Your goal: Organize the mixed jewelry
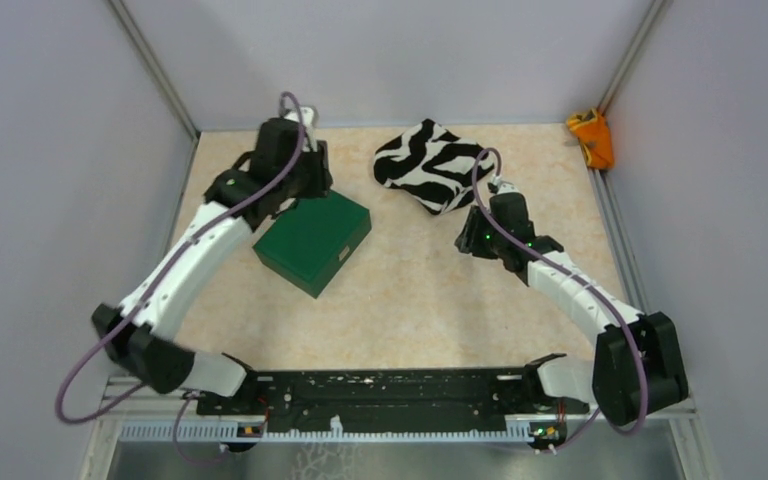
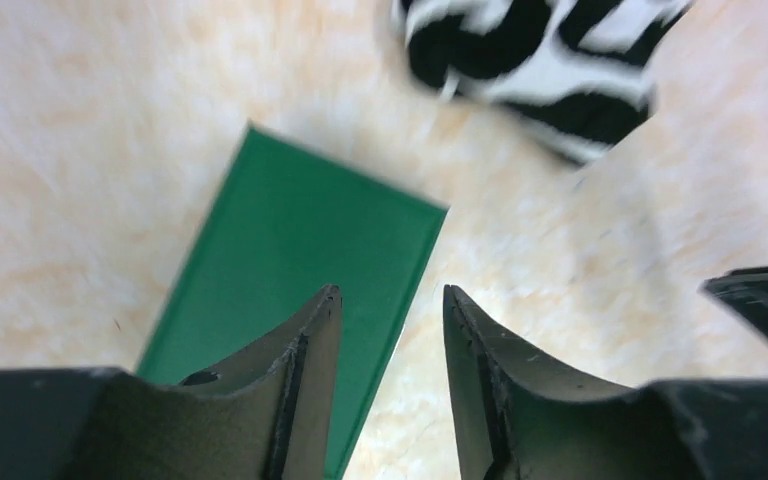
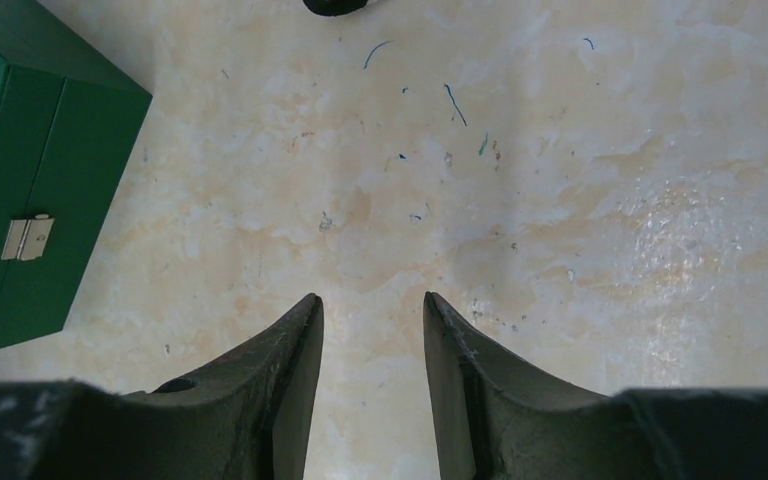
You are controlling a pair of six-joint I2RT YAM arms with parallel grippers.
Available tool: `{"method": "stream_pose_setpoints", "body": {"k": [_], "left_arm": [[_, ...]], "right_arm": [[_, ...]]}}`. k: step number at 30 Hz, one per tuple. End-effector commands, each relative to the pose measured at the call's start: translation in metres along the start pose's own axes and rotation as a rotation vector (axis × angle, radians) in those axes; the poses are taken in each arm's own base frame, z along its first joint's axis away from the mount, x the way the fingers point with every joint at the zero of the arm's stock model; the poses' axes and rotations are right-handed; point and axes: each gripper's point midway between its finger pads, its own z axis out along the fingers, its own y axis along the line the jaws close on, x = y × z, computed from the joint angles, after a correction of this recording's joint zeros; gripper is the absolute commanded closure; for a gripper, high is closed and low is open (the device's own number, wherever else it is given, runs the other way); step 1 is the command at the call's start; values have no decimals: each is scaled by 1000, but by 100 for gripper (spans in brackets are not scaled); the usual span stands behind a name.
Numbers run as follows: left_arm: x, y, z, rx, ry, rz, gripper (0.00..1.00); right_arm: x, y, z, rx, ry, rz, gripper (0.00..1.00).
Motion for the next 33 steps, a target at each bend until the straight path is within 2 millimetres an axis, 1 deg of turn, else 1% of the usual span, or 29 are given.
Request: {"method": "stream_pose_setpoints", "body": {"k": [1, 3, 4, 6, 7, 9, 10, 11, 12, 14, 16, 17, 18, 20, 23, 28, 33], "left_arm": [[-66, -5, -67, 91, -278, 23, 49], [-73, -7, -78, 117, -316, 25, 47], [-77, -9, -83, 130, -335, 19, 44], [-84, -12, -94, 156, -376, 5, 42], [-89, -12, -100, 167, -404, -7, 39], [-96, -15, -112, 202, -459, -19, 27], [-98, -18, -118, 228, -487, -12, 24], [-100, -20, -123, 248, -516, -4, 18], [-102, -21, -130, 269, -549, -2, 14], [-102, -18, -136, 271, -596, -22, 8], [-100, -13, -137, 259, -618, -34, 5], [-98, -11, -135, 247, -618, -38, 4], [-96, -9, -132, 235, -609, -41, 4], [-91, -8, -128, 224, -586, -39, 4], [-85, -8, -120, 218, -548, -35, 3], [-80, -8, -112, 209, -517, -42, 2], [-81, -5, -116, 202, -536, -50, 2]], "right_arm": [[-36, 20, -23, -43, -106, -14, 59], [-57, 28, -41, -49, -149, -43, 58], [-72, 33, -54, -48, -181, -63, 57], [-108, 42, -87, -32, -278, -102, 55], [-130, 49, -110, -33, -347, -117, 53], [-167, 58, -155, -28, -482, -131, 49], [-182, 63, -179, -34, -554, -129, 47], [-195, 67, -200, -43, -622, -123, 45], [-204, 70, -221, -59, -688, -112, 43], [-214, 73, -253, -95, -803, -82, 40], [-215, 71, -273, -121, -890, -52, 37], [-214, 68, -279, -126, -928, -33, 35], [-210, 60, -276, -108, -946, -14, 34], [-207, 50, -276, -85, -985, 19, 31], [-206, 42, -271, -54, -992, 39, 30], [-208, 44, -261, -49, -966, 42, 30], [-208, 47, -254, -59, -951, 49, 30]]}}
